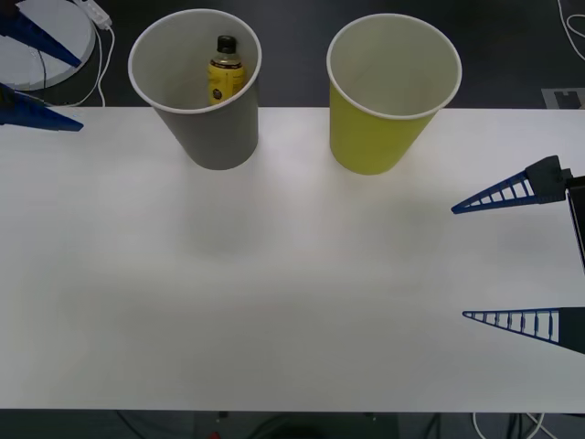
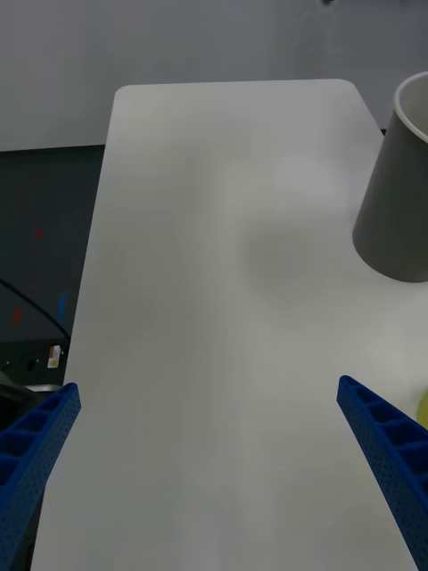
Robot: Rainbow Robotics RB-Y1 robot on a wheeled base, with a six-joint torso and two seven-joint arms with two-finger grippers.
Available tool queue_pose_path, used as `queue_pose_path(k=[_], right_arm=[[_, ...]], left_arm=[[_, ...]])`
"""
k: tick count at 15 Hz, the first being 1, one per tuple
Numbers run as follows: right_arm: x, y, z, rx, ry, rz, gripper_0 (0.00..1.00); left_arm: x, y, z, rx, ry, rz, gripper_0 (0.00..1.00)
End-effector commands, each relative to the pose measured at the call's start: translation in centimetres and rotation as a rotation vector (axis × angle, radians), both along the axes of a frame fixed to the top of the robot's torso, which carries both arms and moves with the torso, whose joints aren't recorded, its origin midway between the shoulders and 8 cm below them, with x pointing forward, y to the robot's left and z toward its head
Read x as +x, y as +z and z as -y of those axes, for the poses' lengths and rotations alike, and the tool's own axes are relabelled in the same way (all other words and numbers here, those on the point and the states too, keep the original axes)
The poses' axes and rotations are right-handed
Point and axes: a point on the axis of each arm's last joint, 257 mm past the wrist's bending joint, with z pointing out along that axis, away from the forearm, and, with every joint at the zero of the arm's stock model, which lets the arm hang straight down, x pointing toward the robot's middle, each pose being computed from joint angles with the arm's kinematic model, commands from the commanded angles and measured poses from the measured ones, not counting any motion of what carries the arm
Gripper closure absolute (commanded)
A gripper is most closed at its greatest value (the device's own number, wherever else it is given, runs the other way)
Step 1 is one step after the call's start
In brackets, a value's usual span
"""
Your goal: Put the can into the green bin and the plastic bottle into the gray bin
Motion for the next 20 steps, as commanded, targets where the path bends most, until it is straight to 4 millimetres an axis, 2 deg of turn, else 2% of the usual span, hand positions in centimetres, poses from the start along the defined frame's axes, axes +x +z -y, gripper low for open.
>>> queue_pose_path(k=[1, 7, 13, 20], right_arm=[[0.0, 0.0, 0.0, 0.0, 0.0, 0.0, 0.0], [0.0, 0.0, 0.0, 0.0, 0.0, 0.0, 0.0], [0.0, 0.0, 0.0, 0.0, 0.0, 0.0, 0.0], [0.0, 0.0, 0.0, 0.0, 0.0, 0.0, 0.0]], left_arm=[[-0.6, -1.2, -0.3, -0.045, -0.027, 0.017, 0.0], [-2.4, -3.8, 0.2, -0.151, -0.063, 0.048, 0.0], [-6.1, -6.9, 1.8, -0.212, -0.14, 0.095, 0.0], [-11.0, -9.4, 1.8, -0.188, -0.25, 0.108, 0.0]])
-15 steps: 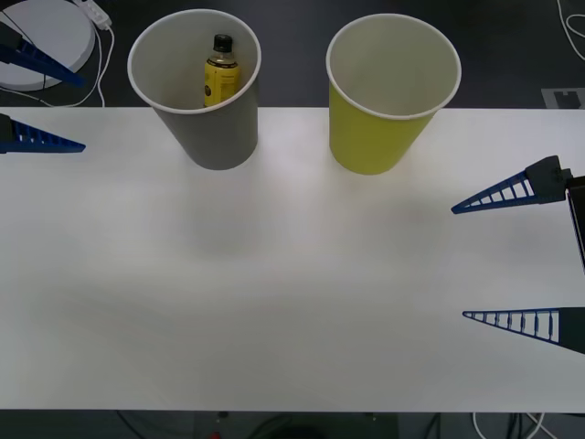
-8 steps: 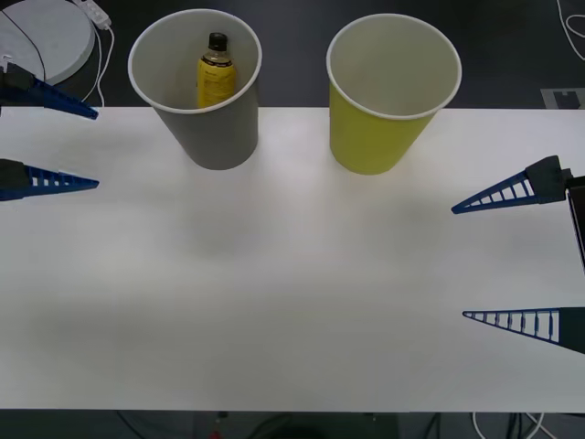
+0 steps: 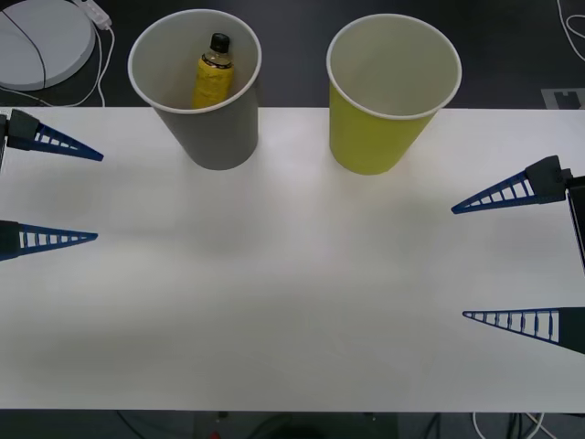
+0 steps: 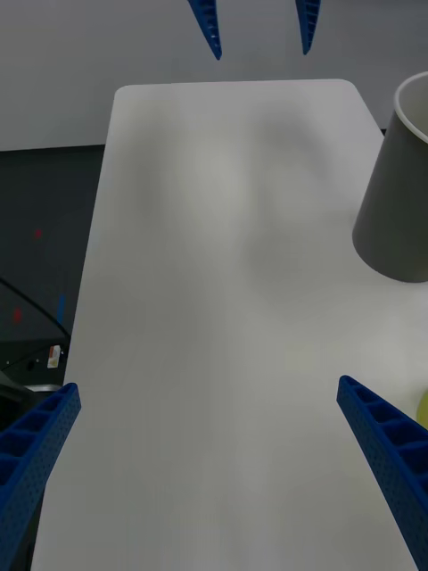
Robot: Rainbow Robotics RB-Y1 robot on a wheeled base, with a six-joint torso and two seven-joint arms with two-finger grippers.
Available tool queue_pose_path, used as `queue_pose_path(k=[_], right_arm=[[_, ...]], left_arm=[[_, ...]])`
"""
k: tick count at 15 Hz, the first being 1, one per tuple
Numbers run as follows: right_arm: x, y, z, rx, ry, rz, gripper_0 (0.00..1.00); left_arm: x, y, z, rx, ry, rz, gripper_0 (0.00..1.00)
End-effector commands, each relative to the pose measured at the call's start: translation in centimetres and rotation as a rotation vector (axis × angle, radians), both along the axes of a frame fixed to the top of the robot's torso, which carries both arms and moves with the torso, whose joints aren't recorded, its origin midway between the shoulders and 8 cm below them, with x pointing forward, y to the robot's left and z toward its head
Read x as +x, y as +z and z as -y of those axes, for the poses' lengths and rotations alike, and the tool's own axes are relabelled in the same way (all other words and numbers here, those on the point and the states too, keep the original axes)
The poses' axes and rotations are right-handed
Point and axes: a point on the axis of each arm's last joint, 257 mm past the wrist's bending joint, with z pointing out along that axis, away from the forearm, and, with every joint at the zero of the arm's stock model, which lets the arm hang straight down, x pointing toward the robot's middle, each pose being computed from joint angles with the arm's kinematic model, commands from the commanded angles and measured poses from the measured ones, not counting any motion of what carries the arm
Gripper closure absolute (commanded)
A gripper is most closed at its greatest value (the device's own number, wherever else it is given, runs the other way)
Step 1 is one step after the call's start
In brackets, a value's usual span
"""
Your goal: Put the can into the green bin and the plastic bottle into the gray bin
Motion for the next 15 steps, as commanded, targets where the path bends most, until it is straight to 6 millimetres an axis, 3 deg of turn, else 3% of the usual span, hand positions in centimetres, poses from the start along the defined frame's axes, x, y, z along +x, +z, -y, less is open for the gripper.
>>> queue_pose_path(k=[1, 9, 15], right_arm=[[0.0, 0.0, 0.0, 0.0, 0.0, 0.0, 0.0], [0.0, 0.0, 0.0, 0.0, 0.0, 0.0, 0.0], [0.0, 0.0, 0.0, 0.0, 0.0, 0.0, 0.0]], left_arm=[[-1.9, -0.8, 0.0, 0.038, -0.024, 0.016, 0.0], [-7.5, -2.0, 2.0, 0.047, -0.034, 0.048, 0.0], [-8.2, -1.4, 2.9, -0.019, -0.002, 0.035, 0.0]])
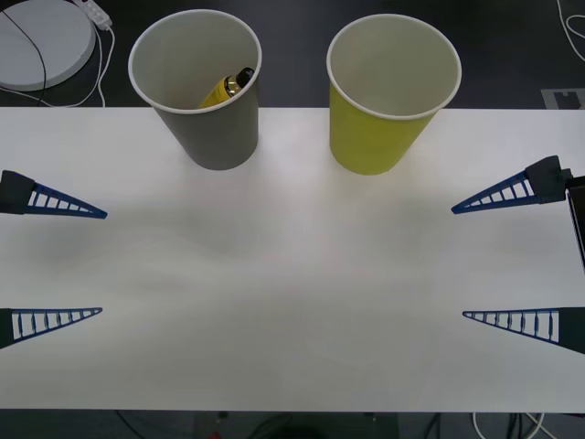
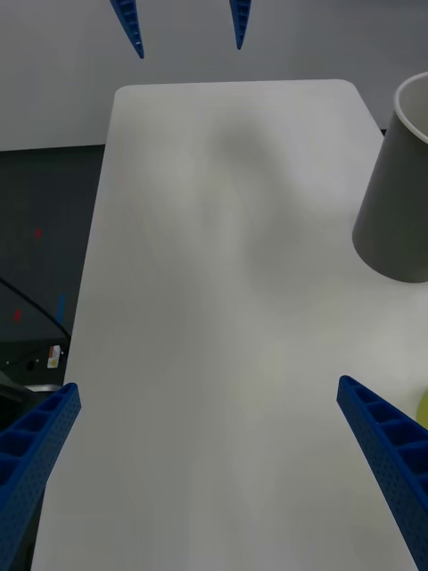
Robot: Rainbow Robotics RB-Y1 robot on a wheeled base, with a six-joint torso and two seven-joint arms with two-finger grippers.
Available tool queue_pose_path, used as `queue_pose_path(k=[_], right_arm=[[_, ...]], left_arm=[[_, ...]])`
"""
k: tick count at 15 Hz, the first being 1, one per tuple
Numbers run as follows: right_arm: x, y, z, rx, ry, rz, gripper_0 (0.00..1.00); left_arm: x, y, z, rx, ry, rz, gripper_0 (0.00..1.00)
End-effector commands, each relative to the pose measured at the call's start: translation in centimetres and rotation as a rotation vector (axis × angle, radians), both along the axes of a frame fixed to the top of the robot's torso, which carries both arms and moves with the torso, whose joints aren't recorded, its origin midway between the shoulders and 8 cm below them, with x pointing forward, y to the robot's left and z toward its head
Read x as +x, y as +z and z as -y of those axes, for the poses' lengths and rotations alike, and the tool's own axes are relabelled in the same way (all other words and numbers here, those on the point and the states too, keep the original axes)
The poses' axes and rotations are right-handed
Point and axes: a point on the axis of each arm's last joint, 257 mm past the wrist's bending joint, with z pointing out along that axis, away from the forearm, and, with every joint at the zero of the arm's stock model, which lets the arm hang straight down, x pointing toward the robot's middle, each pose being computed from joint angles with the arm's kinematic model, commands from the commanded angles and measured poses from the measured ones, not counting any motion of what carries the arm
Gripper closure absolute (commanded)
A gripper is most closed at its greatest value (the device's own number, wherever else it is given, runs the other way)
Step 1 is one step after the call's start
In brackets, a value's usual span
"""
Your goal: Put the can into the green bin and the plastic bottle into the gray bin
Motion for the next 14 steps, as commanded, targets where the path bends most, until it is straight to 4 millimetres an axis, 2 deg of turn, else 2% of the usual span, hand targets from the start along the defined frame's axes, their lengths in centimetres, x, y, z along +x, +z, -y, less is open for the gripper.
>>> queue_pose_path(k=[1, 14], right_arm=[[0.0, 0.0, 0.0, 0.0, 0.0, 0.0, 0.0], [0.0, 0.0, 0.0, 0.0, 0.0, 0.0, 0.0]], left_arm=[[0.05, 0.04, 0.0, -0.002, 0.005, -0.001, 0.0], [-0.24, -0.41, 0.17, 0.019, -0.004, 0.0, 0.0]])
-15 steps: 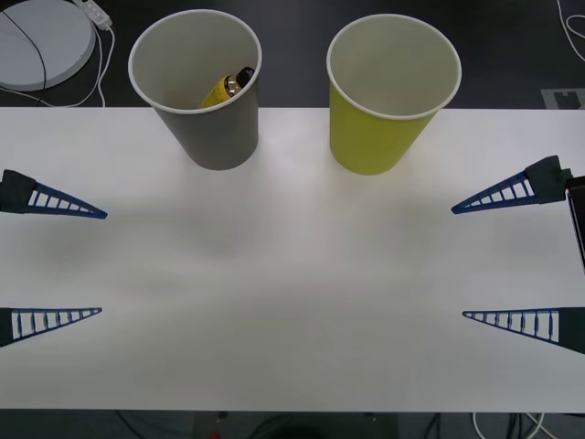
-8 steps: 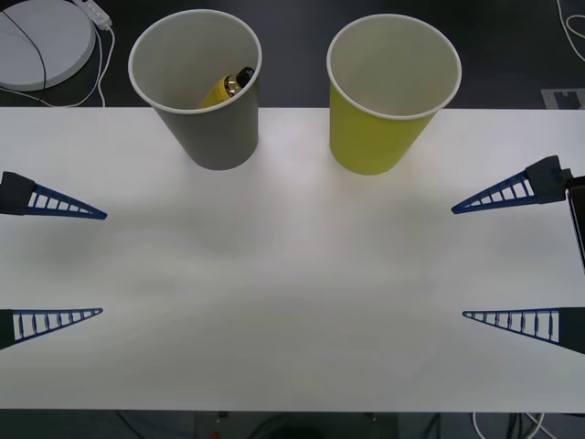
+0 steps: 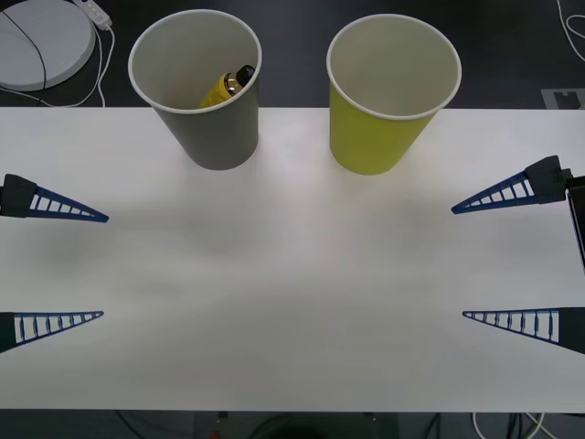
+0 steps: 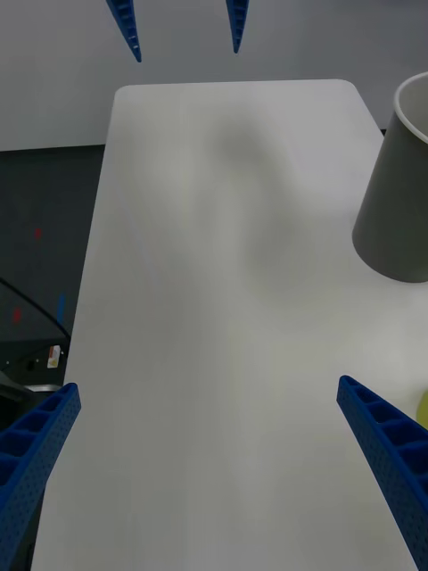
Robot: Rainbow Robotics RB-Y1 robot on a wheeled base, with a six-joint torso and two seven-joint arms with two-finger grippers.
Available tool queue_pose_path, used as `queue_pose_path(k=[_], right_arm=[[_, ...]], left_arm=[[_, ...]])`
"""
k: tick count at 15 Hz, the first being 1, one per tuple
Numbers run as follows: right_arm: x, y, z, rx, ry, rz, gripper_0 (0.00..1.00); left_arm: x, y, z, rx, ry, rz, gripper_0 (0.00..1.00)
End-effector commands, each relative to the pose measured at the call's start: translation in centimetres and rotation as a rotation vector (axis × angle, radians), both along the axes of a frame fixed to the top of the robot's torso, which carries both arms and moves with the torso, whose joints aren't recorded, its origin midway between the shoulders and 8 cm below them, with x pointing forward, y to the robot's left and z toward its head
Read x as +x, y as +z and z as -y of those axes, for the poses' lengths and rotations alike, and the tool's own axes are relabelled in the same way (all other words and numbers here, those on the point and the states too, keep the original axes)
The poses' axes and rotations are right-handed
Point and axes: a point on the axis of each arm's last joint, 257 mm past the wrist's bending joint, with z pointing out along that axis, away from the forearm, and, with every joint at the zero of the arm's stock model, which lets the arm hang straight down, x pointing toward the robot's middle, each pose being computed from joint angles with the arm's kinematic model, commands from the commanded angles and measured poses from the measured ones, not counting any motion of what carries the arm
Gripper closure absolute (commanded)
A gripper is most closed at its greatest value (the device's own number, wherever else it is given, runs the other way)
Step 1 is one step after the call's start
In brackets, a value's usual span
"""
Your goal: Put the can into the green bin and the plastic bottle into the gray bin
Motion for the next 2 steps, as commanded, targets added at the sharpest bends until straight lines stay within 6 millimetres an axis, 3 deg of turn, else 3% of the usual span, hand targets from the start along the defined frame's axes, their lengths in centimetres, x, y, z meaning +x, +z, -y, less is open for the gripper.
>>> queue_pose_path(k=[1, 2], right_arm=[[0.0, 0.0, 0.0, 0.0, 0.0, 0.0, 0.0], [0.0, 0.0, 0.0, 0.0, 0.0, 0.0, 0.0]], left_arm=[[0.01, -0.02, 0.02, 0.004, -0.002, 0.002, 0.0], [0.05, -0.12, -0.07, 0.01, -0.001, 0.004, 0.0]])
